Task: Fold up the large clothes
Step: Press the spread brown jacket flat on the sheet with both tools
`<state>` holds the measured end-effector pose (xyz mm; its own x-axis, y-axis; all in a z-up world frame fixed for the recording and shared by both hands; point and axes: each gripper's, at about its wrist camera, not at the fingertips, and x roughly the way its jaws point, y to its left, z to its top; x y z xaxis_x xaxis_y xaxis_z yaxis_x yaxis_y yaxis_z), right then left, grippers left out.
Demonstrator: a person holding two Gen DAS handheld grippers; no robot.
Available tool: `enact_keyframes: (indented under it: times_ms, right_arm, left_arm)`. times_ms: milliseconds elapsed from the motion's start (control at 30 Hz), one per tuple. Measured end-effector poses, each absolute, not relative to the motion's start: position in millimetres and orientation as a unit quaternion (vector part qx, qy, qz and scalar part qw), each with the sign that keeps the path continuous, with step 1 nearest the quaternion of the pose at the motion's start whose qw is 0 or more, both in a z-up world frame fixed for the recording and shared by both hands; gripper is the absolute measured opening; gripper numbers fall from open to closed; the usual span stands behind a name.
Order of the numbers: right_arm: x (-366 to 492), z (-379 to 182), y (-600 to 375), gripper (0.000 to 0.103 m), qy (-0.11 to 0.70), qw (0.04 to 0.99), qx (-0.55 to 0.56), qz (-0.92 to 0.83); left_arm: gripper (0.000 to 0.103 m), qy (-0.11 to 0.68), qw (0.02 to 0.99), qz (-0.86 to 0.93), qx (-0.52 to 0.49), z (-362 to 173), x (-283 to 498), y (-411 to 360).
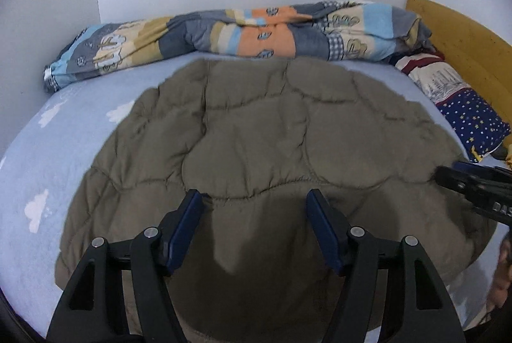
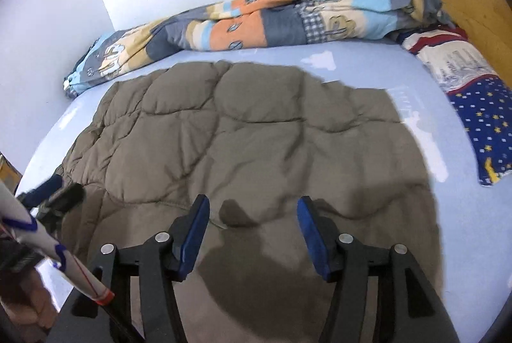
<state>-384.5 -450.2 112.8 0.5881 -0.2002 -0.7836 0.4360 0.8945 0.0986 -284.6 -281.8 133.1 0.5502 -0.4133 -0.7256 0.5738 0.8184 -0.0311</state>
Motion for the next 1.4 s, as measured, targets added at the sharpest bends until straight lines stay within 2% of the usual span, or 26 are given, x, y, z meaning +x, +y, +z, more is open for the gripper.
enact_keyframes:
  times_ms: [200,433,1400]
  right_arm:
    - [-396,94,-462,0.063,0.446,0.863,0.152,-0.181]
    - [-392,79,-466,0.068,0.463,0.853,0.165,-0.178]
    - [-390,84,-461,0.072,0.465,0.85,0.16,-0.188]
  left_arm:
    - [0.069,0.381,0.877,-0.271,0.114,120,-291,-281]
    - [0.07,0.371,0.881,-0.263,0.132,113,-294,-284]
    - [0.072,0.373,0.88,-0.264,0.129,113,-294,-279]
